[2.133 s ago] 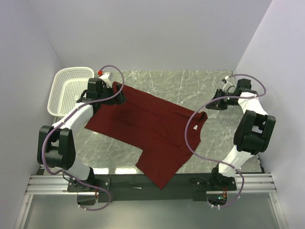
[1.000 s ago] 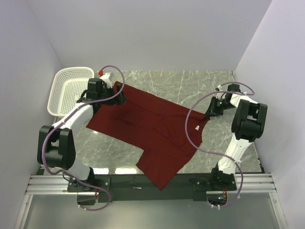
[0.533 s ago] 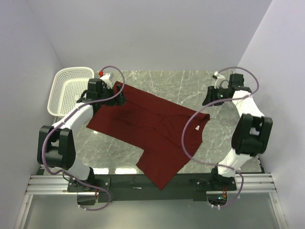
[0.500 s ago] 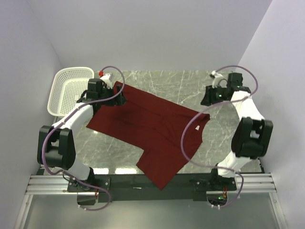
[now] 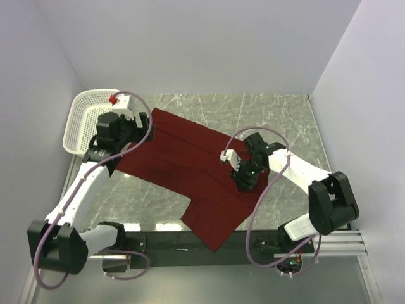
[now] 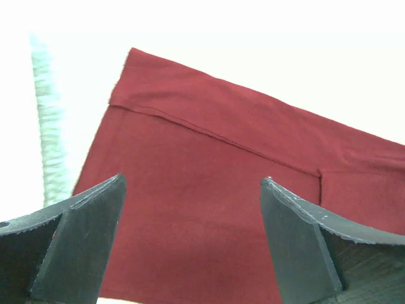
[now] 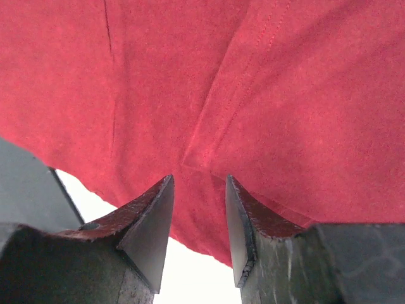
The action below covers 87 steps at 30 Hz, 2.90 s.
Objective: Fold and stack the t-shirts
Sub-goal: Fold the tshirt
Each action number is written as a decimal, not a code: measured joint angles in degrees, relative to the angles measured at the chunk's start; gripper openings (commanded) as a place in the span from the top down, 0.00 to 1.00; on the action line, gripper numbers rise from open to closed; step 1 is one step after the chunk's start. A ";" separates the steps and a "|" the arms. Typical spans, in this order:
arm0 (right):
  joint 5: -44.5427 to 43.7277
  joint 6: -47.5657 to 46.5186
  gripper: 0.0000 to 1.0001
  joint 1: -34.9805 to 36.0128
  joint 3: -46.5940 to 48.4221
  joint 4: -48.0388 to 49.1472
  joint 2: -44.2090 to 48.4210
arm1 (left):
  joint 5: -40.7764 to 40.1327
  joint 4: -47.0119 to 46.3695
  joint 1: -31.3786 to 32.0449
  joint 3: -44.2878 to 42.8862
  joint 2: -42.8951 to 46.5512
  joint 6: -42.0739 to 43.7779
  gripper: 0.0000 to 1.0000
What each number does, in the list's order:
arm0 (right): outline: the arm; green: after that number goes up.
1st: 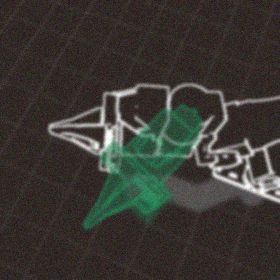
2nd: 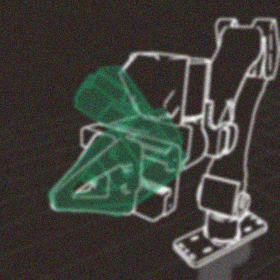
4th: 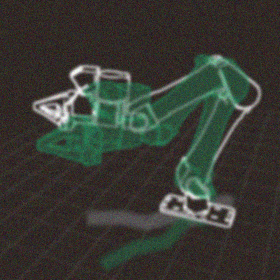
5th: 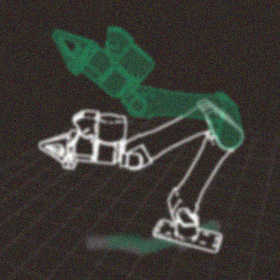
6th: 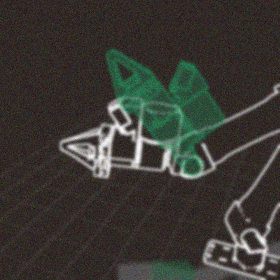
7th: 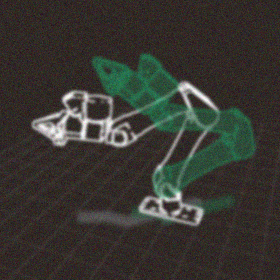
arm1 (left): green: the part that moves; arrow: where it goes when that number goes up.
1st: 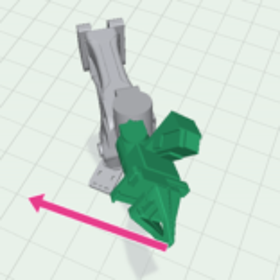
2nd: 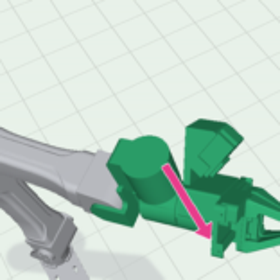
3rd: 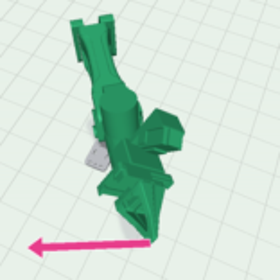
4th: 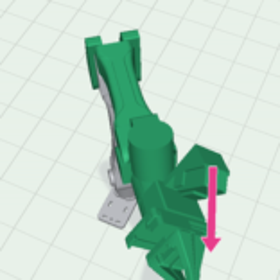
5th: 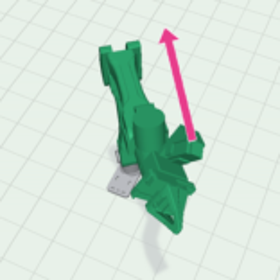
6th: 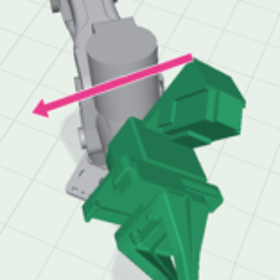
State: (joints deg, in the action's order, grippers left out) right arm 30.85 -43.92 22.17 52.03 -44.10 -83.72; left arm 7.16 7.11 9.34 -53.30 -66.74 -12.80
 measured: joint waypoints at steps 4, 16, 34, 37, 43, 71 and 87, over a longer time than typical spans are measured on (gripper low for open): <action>-5.53 1.38 0.54 5.35 -2.36 2.49 2.56 | -2.78 -0.46 0.02 3.45 4.92 0.09 0.06; -14.32 4.22 0.53 13.27 -6.32 6.86 3.80 | -4.90 -0.31 0.00 7.43 6.40 0.11 0.06; -17.90 5.55 0.55 15.56 -6.36 8.81 1.51 | -4.87 -0.42 0.00 8.11 6.67 0.13 0.06; -17.97 5.55 0.56 15.85 -6.40 8.59 1.51 | -4.85 -0.42 0.00 8.11 6.67 0.13 0.06; -18.82 5.70 0.59 16.04 -8.13 8.74 1.51 | -4.83 -0.42 0.00 8.11 6.67 0.13 0.06; -18.51 6.60 1.00 16.11 -5.88 6.69 2.84 | -4.44 -0.42 0.00 8.13 6.67 0.11 0.06; -7.21 5.27 1.00 16.13 2.23 -0.76 5.68 | -4.42 -0.42 0.00 8.13 6.67 0.11 0.06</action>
State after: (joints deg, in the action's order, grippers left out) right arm 23.64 -38.65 38.30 54.26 -44.86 -78.04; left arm 2.74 6.70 9.34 -45.17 -60.07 -12.69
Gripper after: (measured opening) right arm 0.007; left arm 0.941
